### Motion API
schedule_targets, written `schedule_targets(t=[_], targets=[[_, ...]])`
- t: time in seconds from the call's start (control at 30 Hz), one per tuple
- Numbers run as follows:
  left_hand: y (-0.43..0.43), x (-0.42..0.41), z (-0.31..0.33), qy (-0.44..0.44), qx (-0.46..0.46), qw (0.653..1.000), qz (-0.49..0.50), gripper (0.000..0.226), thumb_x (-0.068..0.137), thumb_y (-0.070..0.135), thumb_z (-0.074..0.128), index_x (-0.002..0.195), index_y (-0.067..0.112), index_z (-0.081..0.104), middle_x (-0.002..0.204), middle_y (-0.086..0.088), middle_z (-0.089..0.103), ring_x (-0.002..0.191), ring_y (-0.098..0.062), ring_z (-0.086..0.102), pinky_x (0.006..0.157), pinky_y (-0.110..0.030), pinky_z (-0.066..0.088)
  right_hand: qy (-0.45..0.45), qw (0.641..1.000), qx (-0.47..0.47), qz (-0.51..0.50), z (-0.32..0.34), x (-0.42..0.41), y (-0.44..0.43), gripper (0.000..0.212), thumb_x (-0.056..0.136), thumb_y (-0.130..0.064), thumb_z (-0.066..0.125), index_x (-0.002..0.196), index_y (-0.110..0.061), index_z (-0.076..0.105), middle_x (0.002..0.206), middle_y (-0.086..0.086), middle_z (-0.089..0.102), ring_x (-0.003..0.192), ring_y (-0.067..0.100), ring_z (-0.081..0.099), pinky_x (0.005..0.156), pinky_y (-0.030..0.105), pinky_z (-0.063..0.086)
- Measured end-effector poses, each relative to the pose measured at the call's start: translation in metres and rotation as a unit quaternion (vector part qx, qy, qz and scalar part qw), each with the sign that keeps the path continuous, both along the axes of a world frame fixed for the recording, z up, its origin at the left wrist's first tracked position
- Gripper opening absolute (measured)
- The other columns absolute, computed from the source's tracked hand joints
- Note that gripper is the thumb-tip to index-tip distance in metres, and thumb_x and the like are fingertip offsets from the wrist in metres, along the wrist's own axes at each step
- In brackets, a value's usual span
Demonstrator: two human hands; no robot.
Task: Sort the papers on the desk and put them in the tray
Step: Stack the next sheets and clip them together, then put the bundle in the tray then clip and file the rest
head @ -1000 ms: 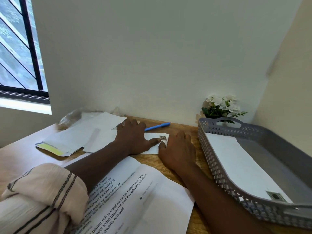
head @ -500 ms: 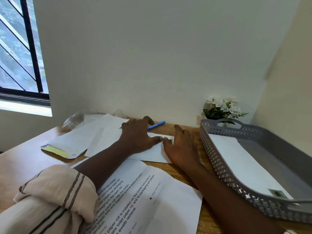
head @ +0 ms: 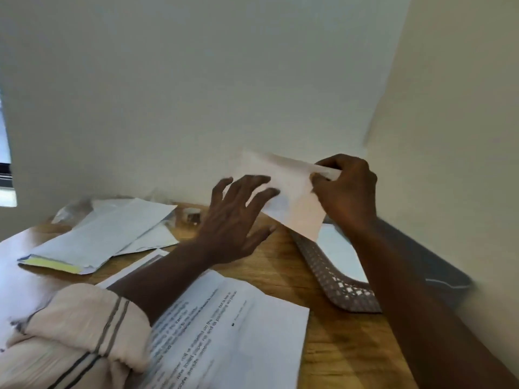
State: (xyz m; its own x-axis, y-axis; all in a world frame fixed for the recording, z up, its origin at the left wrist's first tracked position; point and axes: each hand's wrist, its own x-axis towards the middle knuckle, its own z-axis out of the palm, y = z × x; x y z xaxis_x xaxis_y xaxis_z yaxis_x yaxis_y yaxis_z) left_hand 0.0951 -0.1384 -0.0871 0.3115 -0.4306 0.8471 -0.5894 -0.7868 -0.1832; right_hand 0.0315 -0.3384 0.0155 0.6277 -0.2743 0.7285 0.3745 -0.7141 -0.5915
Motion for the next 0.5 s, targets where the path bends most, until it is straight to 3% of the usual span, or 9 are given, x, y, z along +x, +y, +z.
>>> schedule_targets(t=[0.03, 0.17, 0.23, 0.3, 0.4, 0.5], targets=[[-0.007, -0.001, -0.001, 0.007, 0.027, 1.0, -0.012, 0.062, 0.097, 0.058, 0.053, 0.147, 0.021, 0.052, 0.16, -0.007, 0.041, 0.147, -0.028, 0.039, 0.114, -0.055, 0.03, 0.001, 1.0, 0.001, -0.028, 0.002, -0.01, -0.02, 0.015, 0.081, -0.014, 0.072, 0.095, -0.019, 0.075, 0.086, -0.005, 0.071, 0.075, 0.011, 0.064, 0.064, 0.012, 0.046], [-0.006, 0.005, -0.007, 0.059, 0.091, 0.994, -0.009, 0.056, 0.098, 0.061, 0.048, 0.141, 0.027, 0.055, 0.158, -0.004, 0.041, 0.143, -0.028, 0.041, 0.109, -0.05, 0.038, 0.042, 0.994, 0.017, -0.102, -0.005, -0.032, -0.081, 0.024, 0.081, -0.01, 0.071, 0.104, -0.014, 0.07, 0.092, 0.0, 0.067, 0.086, 0.021, 0.065, 0.069, 0.021, 0.042], [-0.005, 0.009, -0.011, 0.092, 0.091, 0.992, -0.009, 0.053, 0.097, 0.061, 0.046, 0.139, 0.029, 0.055, 0.157, -0.002, 0.041, 0.142, -0.026, 0.041, 0.107, -0.049, 0.042, 0.081, 0.989, 0.013, -0.121, -0.013, -0.04, -0.104, 0.035, 0.081, -0.005, 0.07, 0.114, -0.014, 0.064, 0.1, 0.003, 0.063, 0.087, 0.022, 0.062, 0.06, 0.014, 0.041], [-0.003, 0.014, -0.015, 0.123, 0.093, 0.988, -0.01, 0.051, 0.096, 0.061, 0.048, 0.138, 0.032, 0.054, 0.156, -0.001, 0.04, 0.141, -0.025, 0.041, 0.105, -0.049, 0.045, 0.163, 0.976, -0.023, -0.143, -0.024, -0.037, -0.122, 0.042, 0.078, -0.001, 0.069, 0.119, -0.013, 0.065, 0.106, 0.007, 0.064, 0.091, 0.023, 0.061, 0.064, 0.011, 0.045], [0.001, 0.021, -0.022, 0.15, 0.115, 0.982, -0.008, 0.051, 0.094, 0.063, 0.047, 0.135, 0.033, 0.054, 0.154, 0.0, 0.043, 0.139, -0.025, 0.044, 0.1, -0.047, 0.048, 0.311, 0.936, -0.078, -0.144, -0.033, -0.03, -0.128, 0.043, 0.074, -0.001, 0.075, 0.116, -0.004, 0.067, 0.113, 0.019, 0.071, 0.099, 0.032, 0.069, 0.085, 0.037, 0.059], [0.004, 0.027, -0.028, 0.17, 0.123, 0.978, -0.01, 0.052, 0.094, 0.064, 0.047, 0.135, 0.034, 0.054, 0.15, 0.001, 0.047, 0.136, -0.022, 0.047, 0.1, -0.043, 0.049, 0.43, 0.876, -0.166, -0.139, -0.037, -0.027, -0.12, 0.047, 0.077, -0.001, 0.08, 0.122, 0.0, 0.064, 0.115, 0.018, 0.069, 0.085, 0.024, 0.07, 0.07, 0.029, 0.059]])
